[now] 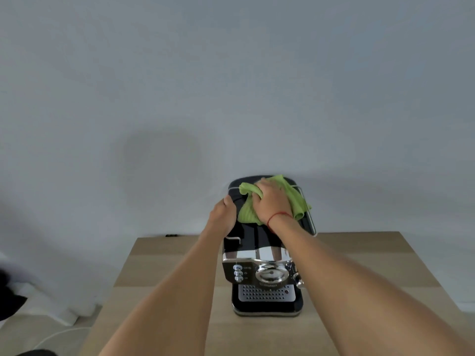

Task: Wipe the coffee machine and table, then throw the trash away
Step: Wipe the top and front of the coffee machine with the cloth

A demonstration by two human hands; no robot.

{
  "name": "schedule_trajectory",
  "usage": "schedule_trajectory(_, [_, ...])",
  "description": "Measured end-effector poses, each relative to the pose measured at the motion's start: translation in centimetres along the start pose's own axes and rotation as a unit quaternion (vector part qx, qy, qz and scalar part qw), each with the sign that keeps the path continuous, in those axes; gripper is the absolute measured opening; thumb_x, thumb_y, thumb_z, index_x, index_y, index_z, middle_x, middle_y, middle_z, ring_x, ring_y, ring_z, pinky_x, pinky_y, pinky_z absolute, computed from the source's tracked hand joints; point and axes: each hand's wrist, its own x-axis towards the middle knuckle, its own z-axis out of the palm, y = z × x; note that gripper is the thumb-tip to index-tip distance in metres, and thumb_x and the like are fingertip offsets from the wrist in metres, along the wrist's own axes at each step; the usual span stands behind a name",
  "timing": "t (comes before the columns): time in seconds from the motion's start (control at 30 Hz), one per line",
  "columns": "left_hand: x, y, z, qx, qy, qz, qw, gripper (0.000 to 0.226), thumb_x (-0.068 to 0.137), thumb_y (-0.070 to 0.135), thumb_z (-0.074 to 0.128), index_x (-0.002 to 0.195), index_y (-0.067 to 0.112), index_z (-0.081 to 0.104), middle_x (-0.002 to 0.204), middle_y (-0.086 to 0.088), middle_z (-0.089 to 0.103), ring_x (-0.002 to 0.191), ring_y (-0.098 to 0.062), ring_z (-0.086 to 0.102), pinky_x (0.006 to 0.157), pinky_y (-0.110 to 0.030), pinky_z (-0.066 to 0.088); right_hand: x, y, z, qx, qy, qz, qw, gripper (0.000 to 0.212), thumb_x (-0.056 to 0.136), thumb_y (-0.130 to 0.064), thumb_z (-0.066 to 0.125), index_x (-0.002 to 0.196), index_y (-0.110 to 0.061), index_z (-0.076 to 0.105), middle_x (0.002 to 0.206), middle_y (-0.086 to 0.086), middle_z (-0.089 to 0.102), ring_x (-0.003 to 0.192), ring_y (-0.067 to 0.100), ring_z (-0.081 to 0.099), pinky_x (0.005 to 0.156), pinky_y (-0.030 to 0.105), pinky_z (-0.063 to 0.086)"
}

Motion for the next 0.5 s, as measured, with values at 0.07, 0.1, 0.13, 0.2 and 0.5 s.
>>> schedule_trajectory(0.07, [0.3, -0.1, 0.0, -0.002, 0.009, 0.004, 1.000, 0.061, 0.101, 0.044, 0.015, 0.144, 0.011, 0.041, 0.146, -0.014, 0.044, 0.135, -0.031, 0.038, 0.115, -0.044, 0.027, 0.6, -0.3, -0.1, -0.085, -0.084, -0.027, 0.992, 0.043, 0.095, -0.030, 0.038, 0.137, -0.021, 0.045, 0.154, 0.001, 0.029, 0.145, 0.024, 0.017, 0.120, 0.043, 0.011])
schedule_trajectory(0.1, [0.3, 0.0, 0.1, -0.004, 0.011, 0.005, 1.000, 0.060, 0.100, 0.043, 0.015, 0.142, 0.011, 0.043, 0.144, -0.014, 0.046, 0.134, -0.031, 0.040, 0.114, -0.045, 0.028, 0.8, -0.5, -0.3, -0.100, -0.101, -0.042, 0.989, 0.044, 0.096, -0.029, 0.037, 0.139, -0.021, 0.042, 0.156, 0.000, 0.026, 0.146, 0.022, 0.013, 0.121, 0.043, 0.006])
schedule_trajectory(0.13, [0.2, 0.0, 0.1, -0.002, 0.014, 0.007, 1.000, 0.059, 0.101, 0.042, 0.015, 0.141, 0.010, 0.044, 0.143, -0.015, 0.047, 0.132, -0.032, 0.041, 0.113, -0.045, 0.029, 0.7, -0.6, -0.6, -0.095, -0.104, -0.053, 0.989, 0.044, 0.096, -0.027, 0.037, 0.140, -0.020, 0.042, 0.155, 0.001, 0.028, 0.145, 0.022, 0.016, 0.121, 0.041, 0.006])
schedule_trajectory(0.2, [-0.1, 0.1, 0.1, 0.001, 0.020, 0.009, 1.000, 0.057, 0.101, 0.040, 0.015, 0.140, 0.010, 0.045, 0.141, -0.015, 0.047, 0.131, -0.032, 0.042, 0.111, -0.043, 0.030, 0.1, -0.9, -1.1, -0.059, -0.095, -0.068, 0.991, 0.041, 0.096, -0.022, 0.039, 0.136, -0.017, 0.047, 0.145, 0.006, 0.042, 0.137, 0.025, 0.031, 0.119, 0.037, 0.012])
schedule_trajectory(0.5, [-1.9, 0.4, -0.2, 0.060, 0.100, 0.025, 0.993, 0.043, 0.100, 0.030, 0.014, 0.106, 0.008, 0.050, 0.118, -0.016, 0.057, 0.107, -0.034, 0.051, 0.094, -0.044, 0.038, -1.5, 0.0, -4.4, 0.212, 0.042, 0.071, 0.974, 0.031, 0.098, -0.019, 0.038, 0.125, -0.015, 0.053, 0.111, 0.009, 0.065, 0.101, 0.028, 0.061, 0.081, 0.027, 0.043])
